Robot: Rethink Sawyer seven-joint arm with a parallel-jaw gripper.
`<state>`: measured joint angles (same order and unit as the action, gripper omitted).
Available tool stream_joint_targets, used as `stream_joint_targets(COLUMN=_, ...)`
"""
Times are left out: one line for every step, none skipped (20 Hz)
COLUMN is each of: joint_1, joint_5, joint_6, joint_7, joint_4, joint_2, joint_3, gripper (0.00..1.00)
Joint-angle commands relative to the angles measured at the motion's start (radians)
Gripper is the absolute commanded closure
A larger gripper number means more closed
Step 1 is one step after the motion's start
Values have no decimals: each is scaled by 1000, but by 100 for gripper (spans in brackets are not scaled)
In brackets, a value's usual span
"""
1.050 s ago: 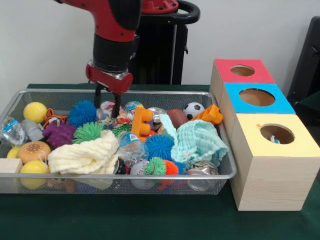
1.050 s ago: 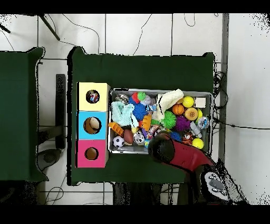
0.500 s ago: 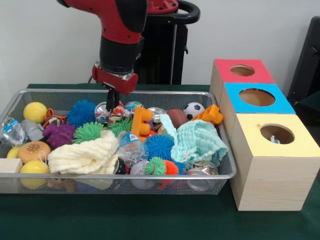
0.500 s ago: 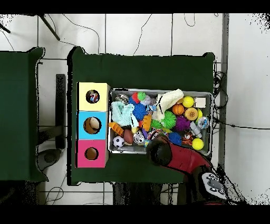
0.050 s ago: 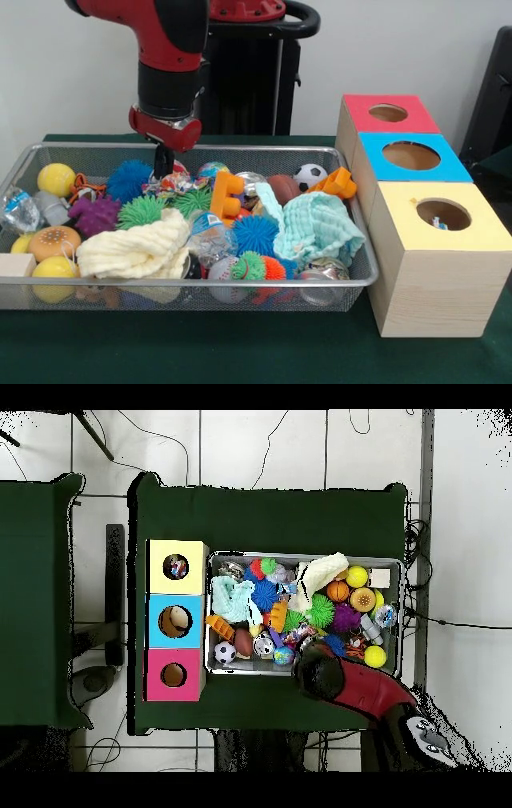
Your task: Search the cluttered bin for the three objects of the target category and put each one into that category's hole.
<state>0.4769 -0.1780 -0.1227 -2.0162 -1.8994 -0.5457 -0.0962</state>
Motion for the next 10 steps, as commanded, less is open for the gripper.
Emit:
stream_joint_targets(joint_1=-3, joint_5=-29, joint_6=-1, joint_7=-75, joint_4=-35, joint_2=19, joint_3=90, gripper=100)
stream_joint_targets(joint_1=-17, joint_5=-14, joint_6=-25, joint_7=-82, joint_4=-28, joint_2=13, joint_3=84, gripper=100)
stream_joint_targets(joint_1=-35, joint_5=0, joint_6=-67, joint_7=-80, joint_4=-9, joint_2=6, joint_3=75, gripper=100)
stream_joint_targets(joint_1=-54, joint_5=16, joint_6=-122, joint_7=-73, joint_4=25, joint_2=2, joint_3=64, gripper=100)
stream_joint_targets(joint_1=-70, joint_5=29, joint_6=-167, joint_7=-70, joint_4=52, joint_2=-2, joint_3=55, gripper=100)
stream_joint_targets(joint_1=-79, joint_5=36, joint_6=-202, joint_7=-66, joint_4=71, joint_2=-5, joint_3=50, gripper=100)
stream_joint_targets(joint_1=-89, joint_5=43, joint_6=-238, joint_7=-62, joint_4=90, joint_2=-9, joint_3=45, gripper=100)
stream_joint_targets(joint_1=-100, joint_5=48, joint_6=-265, joint_7=-62, joint_4=103, joint_2=-13, joint_3=39, gripper=100)
stream_joint_targets(joint_1=-106, joint_5=51, joint_6=-291, joint_7=-60, joint_4=118, joint_2=-14, joint_3=36, gripper=100)
stream_joint_targets(joint_1=-113, joint_5=52, joint_6=-310, joint_7=-60, joint_4=124, joint_2=-18, joint_3=34, gripper=100)
